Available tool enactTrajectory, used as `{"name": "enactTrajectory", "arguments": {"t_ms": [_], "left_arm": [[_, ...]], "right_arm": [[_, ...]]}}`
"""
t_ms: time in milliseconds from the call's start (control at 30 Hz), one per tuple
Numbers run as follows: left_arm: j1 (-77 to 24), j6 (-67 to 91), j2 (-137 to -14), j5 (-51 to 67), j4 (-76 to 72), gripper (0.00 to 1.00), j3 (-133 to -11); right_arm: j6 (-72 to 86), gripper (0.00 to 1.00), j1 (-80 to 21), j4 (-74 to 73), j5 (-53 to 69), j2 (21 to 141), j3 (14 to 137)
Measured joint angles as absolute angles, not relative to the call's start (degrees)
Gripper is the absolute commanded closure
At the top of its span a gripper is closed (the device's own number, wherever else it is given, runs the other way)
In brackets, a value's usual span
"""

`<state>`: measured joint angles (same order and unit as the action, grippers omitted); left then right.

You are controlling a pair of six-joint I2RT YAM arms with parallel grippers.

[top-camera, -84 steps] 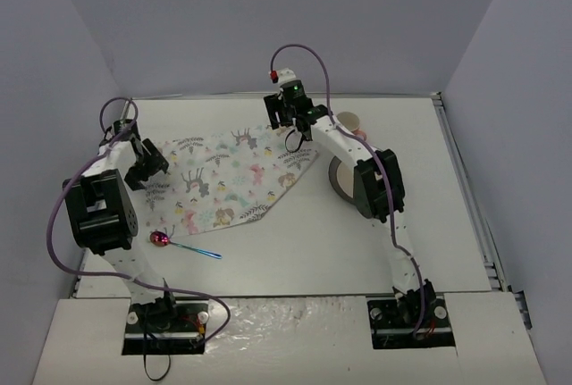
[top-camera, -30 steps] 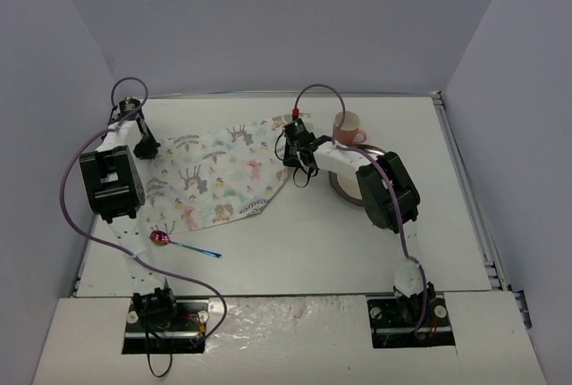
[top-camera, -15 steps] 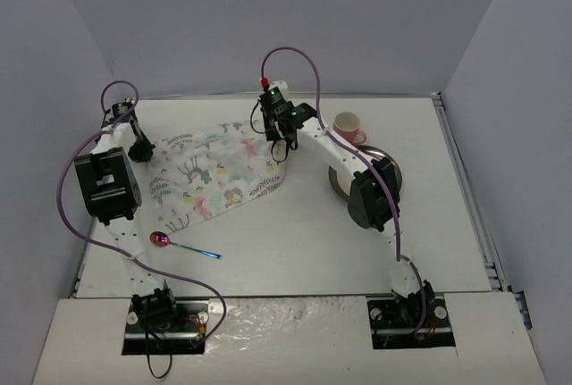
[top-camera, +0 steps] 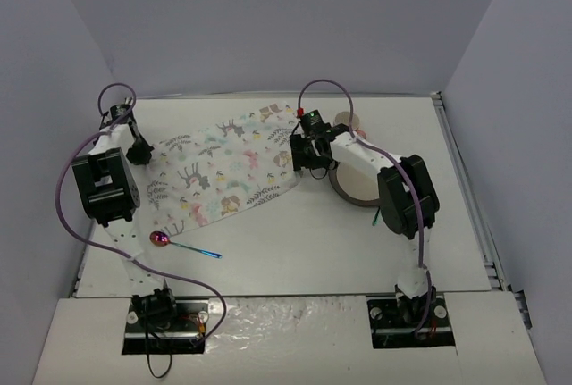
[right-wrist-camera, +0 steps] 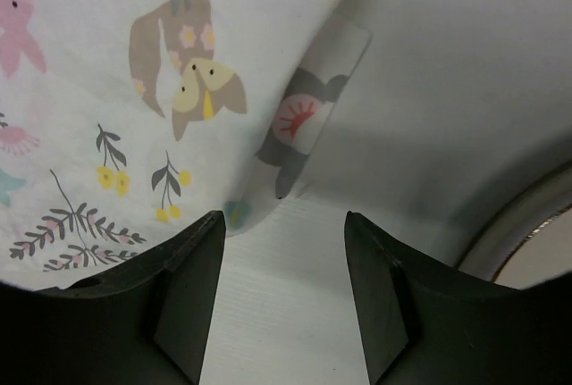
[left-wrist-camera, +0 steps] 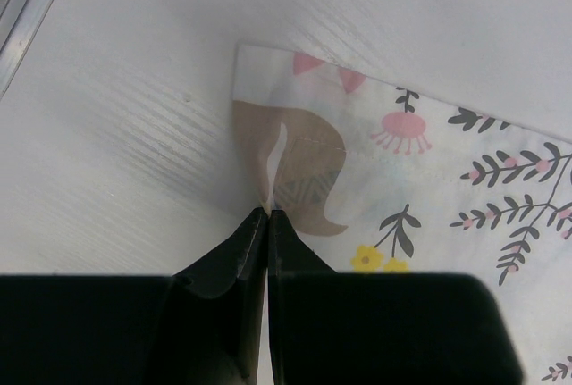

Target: Set the dinner table for one person

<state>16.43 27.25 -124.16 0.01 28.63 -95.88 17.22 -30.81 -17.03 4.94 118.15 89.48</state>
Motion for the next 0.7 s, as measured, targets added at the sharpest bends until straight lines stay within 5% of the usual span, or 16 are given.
{"name": "enactTrajectory", "arguments": {"t_ms": [700], "left_arm": [[19.8, 27.8, -122.9, 0.6, 29.5, 1.00, -94.1]], "right_arm": [[14.0, 0.57, -30.0, -8.1, 0.8, 120.8, 89.3]]}}
